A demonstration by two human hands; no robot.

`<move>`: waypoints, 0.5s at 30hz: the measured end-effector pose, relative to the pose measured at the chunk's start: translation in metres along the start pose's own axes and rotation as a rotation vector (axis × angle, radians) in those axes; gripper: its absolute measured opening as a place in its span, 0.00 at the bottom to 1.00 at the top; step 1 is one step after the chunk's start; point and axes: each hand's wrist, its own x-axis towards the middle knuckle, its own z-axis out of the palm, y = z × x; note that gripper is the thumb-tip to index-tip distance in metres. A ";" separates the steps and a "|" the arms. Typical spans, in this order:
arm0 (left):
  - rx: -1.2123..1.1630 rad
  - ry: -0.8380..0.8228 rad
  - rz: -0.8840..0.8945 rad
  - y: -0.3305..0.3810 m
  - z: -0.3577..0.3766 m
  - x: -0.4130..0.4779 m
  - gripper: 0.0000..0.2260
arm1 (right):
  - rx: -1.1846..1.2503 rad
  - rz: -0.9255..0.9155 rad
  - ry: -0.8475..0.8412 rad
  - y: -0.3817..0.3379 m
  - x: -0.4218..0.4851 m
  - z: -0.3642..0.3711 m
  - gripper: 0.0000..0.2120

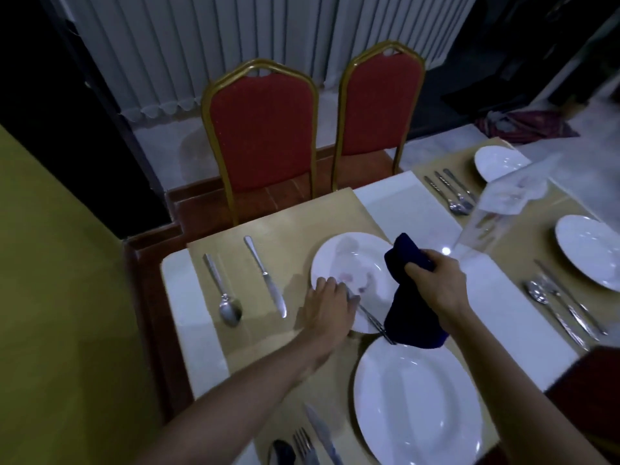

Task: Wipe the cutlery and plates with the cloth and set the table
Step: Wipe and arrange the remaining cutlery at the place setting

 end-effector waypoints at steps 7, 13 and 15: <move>-0.014 -0.197 -0.371 0.059 0.020 0.008 0.18 | -0.043 -0.065 -0.108 0.032 -0.016 -0.027 0.10; -0.738 -0.293 -0.303 0.081 -0.002 -0.027 0.09 | -0.244 -0.328 -0.013 0.057 -0.041 -0.042 0.21; -0.920 -0.332 -0.284 0.088 -0.012 -0.050 0.08 | -0.465 -0.641 -0.088 0.064 -0.058 -0.044 0.28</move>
